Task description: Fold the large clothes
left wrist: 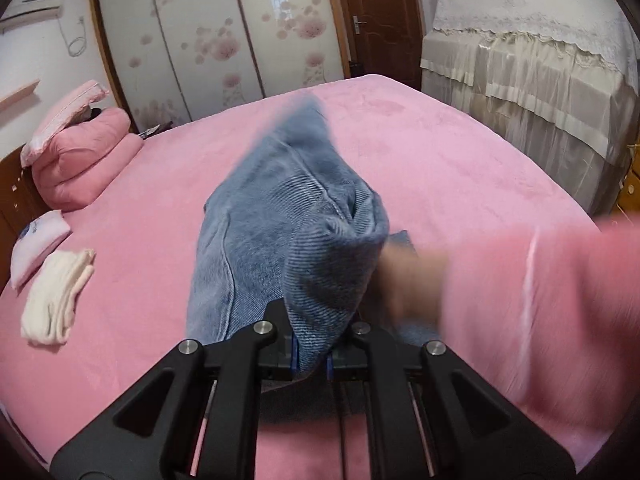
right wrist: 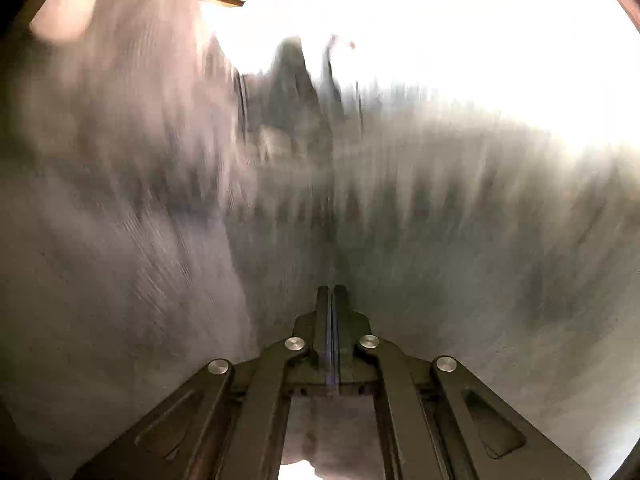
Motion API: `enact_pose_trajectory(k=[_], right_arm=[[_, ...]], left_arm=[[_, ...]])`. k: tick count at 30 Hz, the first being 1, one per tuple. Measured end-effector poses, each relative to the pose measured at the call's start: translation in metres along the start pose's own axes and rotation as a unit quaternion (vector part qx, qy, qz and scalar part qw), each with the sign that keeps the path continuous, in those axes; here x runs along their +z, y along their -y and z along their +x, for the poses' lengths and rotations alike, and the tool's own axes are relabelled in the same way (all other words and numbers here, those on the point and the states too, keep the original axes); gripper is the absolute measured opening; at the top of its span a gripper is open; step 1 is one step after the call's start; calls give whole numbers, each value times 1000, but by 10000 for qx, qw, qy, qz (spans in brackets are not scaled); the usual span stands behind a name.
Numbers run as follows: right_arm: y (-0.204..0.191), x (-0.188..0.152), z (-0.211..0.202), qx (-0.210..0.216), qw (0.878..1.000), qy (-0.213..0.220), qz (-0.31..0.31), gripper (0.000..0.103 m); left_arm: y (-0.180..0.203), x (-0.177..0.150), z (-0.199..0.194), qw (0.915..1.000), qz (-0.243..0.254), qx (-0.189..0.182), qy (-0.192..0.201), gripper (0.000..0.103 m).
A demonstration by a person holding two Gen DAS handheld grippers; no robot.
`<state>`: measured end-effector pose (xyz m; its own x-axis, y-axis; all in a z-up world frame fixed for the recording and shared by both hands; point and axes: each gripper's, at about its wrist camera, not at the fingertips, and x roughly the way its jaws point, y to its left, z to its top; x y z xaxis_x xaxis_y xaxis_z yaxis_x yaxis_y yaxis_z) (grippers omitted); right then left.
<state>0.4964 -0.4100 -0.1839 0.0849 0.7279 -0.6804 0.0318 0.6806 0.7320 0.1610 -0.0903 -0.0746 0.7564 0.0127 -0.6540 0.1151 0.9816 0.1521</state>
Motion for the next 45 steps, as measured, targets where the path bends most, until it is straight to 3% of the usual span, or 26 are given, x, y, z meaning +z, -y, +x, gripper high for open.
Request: enact_pose_trajectory(k=[3,6,8,13,20,23,26,28,31,34,35,37,39,41,43,45], right_arm=[[17,27,-66,-177,9985,514,-69,0],[48,42,-96,-553,9981,174,-195,1],[61,27,-95,-700,9975,-111,-62,1],[83,0,-119,-77,9999,-42,103,1],[68,-12,-132,-174,9993,-254,-206,1],[75,-8,-112,-215,9989,-283,-291,1],[66,-2,-93,-431,9979,-54,-484,1],[48,4,-97,-671,9945,402,-699,1],[52,1,-146,-1010,9878,913,-759,1],[65,-6,-207,-1147,9782,1673,-440,1],[70,-12,-222,-1169,9755,1834,-332,1],[83,-30,-252,-1320,9707,2004,-86,4],[97,-51,-272,-1496,9692,1952,128,11],[107,-77,-287,-1587,9689,1868,342,16],[115,-106,-298,-1702,9707,1607,539,20],[119,-135,-309,-2153,9632,1366,852,20]], left_arm=[[20,-5,16,9997,-173,-107,-121,5],[42,-19,40,9989,-343,-231,-211,5],[59,-31,52,9982,-381,-337,-312,5],[92,-52,69,9989,167,-339,-286,6],[91,-53,88,9968,31,-571,-556,6],[88,-53,90,9966,174,-486,-642,6],[86,-52,94,9960,105,-474,-745,6],[85,-46,96,9957,124,-486,-779,6],[78,-43,100,9931,181,-578,-1005,6],[69,-46,122,9817,75,-943,-1650,6],[70,-52,134,9717,249,-1125,-2063,7],[75,-66,147,9555,860,-1302,-2503,9],[74,-70,141,9530,1281,-1448,-2334,15],[66,-72,134,9442,1361,-1722,-2458,26],[47,-70,121,9361,1170,-1999,-2646,27],[20,-68,111,9292,802,-2200,-2860,27]])
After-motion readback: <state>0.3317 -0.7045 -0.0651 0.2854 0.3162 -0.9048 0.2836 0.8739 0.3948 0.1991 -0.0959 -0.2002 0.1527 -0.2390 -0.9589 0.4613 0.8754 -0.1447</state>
